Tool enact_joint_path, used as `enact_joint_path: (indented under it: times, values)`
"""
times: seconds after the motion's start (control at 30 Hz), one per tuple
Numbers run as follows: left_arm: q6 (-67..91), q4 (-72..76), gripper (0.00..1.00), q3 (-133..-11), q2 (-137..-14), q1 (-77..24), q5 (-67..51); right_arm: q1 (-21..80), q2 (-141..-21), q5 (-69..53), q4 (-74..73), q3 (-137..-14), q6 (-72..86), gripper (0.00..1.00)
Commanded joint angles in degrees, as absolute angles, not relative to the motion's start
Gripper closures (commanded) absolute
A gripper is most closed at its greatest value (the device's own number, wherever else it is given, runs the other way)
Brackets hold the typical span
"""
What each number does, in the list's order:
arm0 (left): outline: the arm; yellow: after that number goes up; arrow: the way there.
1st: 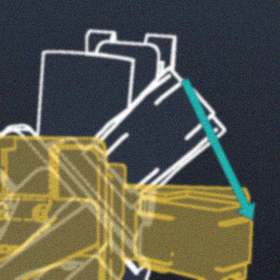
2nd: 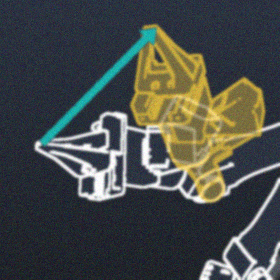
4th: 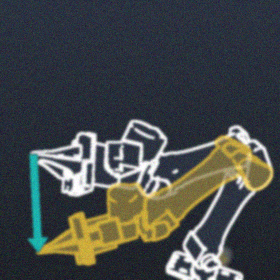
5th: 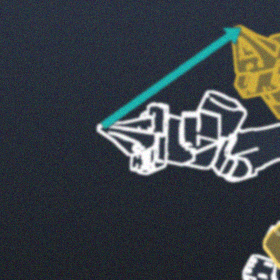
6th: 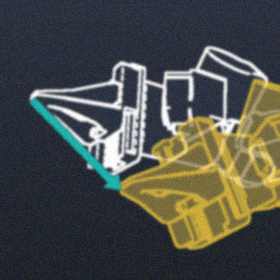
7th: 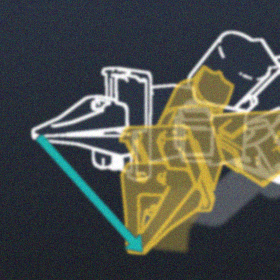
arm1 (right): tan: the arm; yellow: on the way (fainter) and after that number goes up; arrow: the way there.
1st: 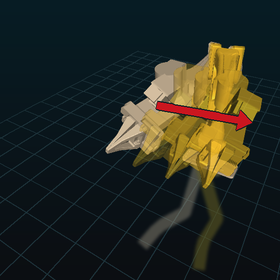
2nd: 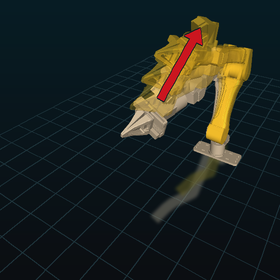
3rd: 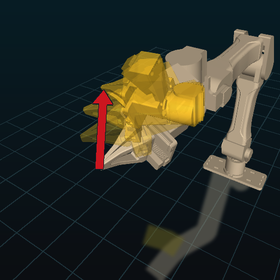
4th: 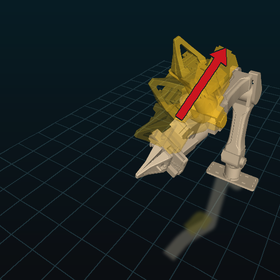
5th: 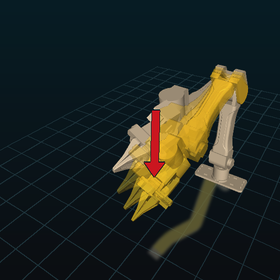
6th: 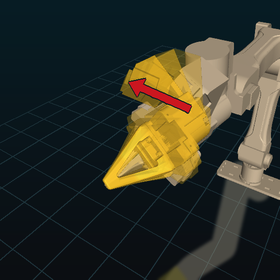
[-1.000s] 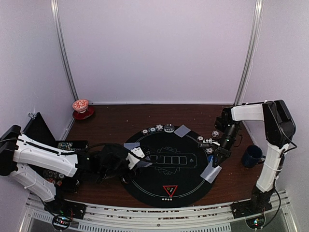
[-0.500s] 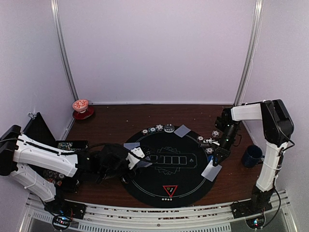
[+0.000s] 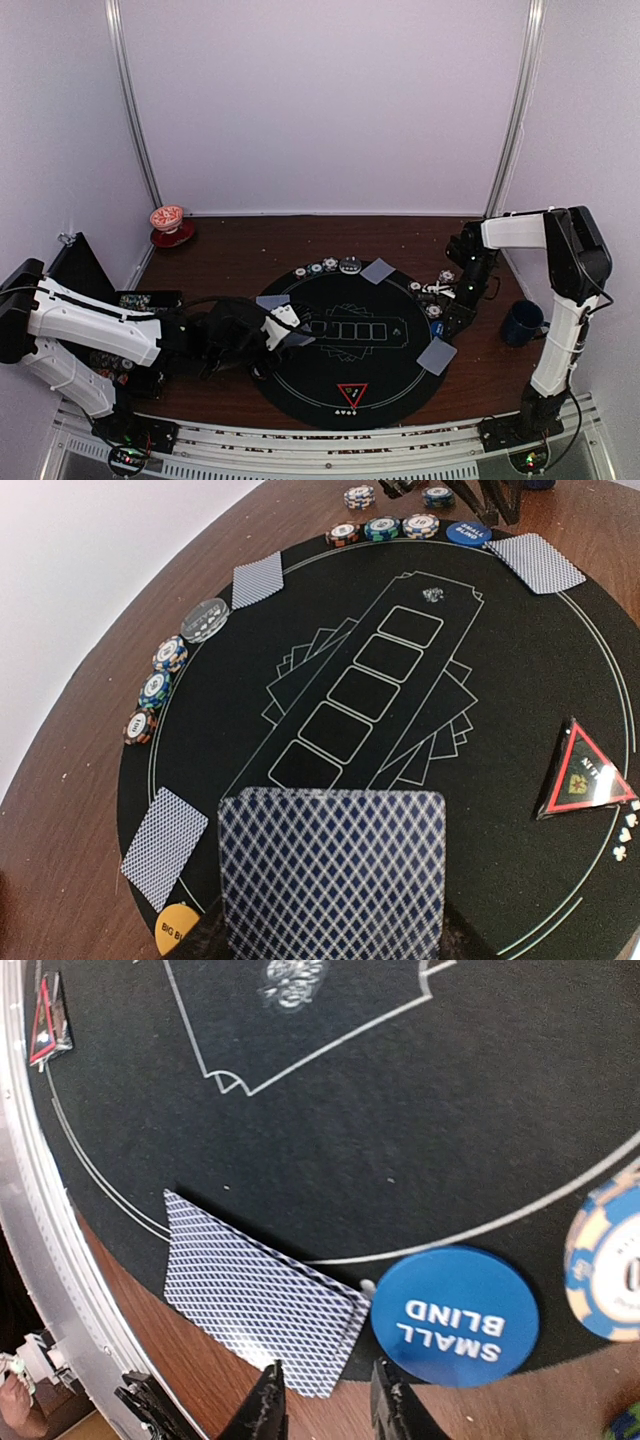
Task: Distribute texas hold em gaming equipment
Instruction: Distribute the poker card in the small blind area, then pick up the poker card from the face-down deck piles.
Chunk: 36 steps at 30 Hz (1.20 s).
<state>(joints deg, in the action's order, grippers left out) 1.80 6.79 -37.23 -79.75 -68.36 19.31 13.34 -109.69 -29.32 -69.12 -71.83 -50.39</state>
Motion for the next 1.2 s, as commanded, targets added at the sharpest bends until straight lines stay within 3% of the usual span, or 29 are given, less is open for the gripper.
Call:
enact_joint_path:
  times: [0.0,0.27,0.4,0.6,0.87,1.17]
  values:
    - [1.34,9.42,0.48,-39.11,-79.89,-68.47,19.94,12.9,-105.53,-25.49,-67.86,-72.01,-48.17,0.69]
    - [1.34,9.4,0.48,-39.11,-79.72,-68.43,19.86,13.24,-97.63,-25.28,-68.42,-76.27,-45.58,0.52]
    - [1.39,9.4,0.48,-39.2,-79.56,-68.47,19.95,14.68,-91.9,-30.63,-63.38,-76.39,-40.75,0.36]
    - [1.35,9.4,0.48,-39.2,-79.38,-68.47,19.96,20.15,-82.55,-36.25,-42.39,-69.06,-24.15,0.01]
    - [1.24,9.1,0.48,-38.68,-77.61,-68.39,20.5,31.06,-80.91,-38.74,-22.61,-66.41,-10.23,0.0]
    - [1.01,8.72,0.48,-37.84,-74.97,-68.47,21.51,42.12,-94.44,-39.54,-16.73,-74.91,-2.43,0.0]
